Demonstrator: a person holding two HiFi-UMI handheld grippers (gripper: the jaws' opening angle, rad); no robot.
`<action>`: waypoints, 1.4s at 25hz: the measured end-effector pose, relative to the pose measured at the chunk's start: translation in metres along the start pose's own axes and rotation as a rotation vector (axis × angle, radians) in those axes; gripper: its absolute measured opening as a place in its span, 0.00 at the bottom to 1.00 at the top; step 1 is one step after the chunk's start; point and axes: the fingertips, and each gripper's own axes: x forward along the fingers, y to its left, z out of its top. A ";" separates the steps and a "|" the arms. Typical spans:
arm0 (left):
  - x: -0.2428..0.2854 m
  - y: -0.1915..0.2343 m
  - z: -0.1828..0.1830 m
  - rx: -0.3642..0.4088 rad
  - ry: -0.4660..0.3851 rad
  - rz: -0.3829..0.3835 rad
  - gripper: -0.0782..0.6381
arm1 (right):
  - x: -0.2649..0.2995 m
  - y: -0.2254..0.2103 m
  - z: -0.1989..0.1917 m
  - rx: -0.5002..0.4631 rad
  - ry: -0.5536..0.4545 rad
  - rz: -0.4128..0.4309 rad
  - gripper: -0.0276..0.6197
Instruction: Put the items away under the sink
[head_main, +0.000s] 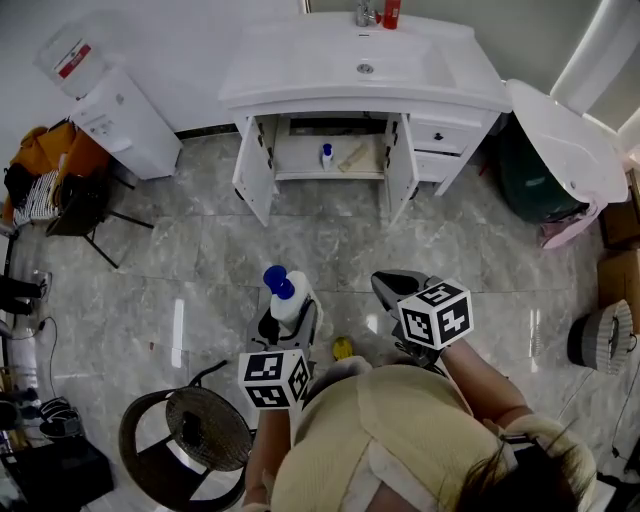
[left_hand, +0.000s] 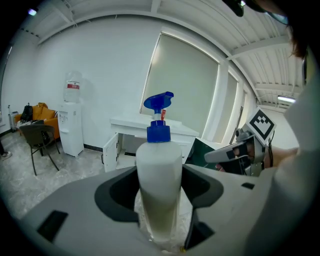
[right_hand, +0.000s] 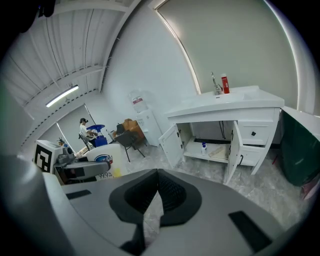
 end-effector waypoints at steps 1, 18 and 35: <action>0.000 0.004 0.000 0.004 0.001 -0.005 0.51 | 0.003 0.003 0.001 0.001 -0.004 -0.004 0.08; 0.018 0.034 0.007 0.022 0.009 -0.052 0.51 | 0.036 0.009 0.011 0.022 0.012 -0.052 0.08; 0.110 0.070 0.063 0.013 0.009 -0.008 0.51 | 0.098 -0.056 0.080 0.027 0.026 -0.016 0.08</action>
